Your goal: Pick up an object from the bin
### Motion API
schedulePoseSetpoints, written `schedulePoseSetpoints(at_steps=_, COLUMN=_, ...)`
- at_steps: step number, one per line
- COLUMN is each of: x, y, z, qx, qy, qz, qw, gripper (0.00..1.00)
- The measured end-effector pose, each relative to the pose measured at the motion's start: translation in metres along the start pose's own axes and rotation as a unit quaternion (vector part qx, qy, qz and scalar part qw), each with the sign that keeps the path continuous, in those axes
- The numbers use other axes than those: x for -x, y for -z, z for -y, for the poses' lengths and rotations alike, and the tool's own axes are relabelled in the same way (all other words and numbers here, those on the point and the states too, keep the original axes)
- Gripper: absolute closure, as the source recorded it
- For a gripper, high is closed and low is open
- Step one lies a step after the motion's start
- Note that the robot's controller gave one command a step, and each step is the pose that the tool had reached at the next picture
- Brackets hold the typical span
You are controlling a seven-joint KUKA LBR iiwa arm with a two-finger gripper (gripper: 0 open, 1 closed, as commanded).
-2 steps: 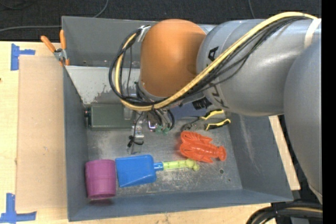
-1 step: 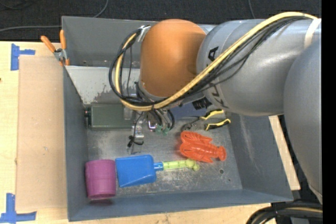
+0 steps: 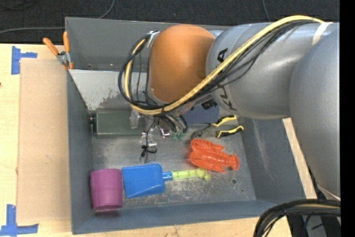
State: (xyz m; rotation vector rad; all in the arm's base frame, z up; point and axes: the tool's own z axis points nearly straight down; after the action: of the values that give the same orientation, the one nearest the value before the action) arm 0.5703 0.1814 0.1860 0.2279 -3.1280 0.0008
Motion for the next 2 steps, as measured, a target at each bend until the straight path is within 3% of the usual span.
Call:
schedulePoseSetpoints(at_steps=1, x=-0.036, y=0.001, z=0.015, qx=0.0, qy=-0.081, qz=0.0013, qw=0.9967, gripper=0.0)
schedulePoseSetpoints(at_steps=2, x=-0.04, y=-0.047, z=0.048, qx=-0.001, qy=-0.114, qz=-0.0022, qw=0.9935, gripper=0.0)
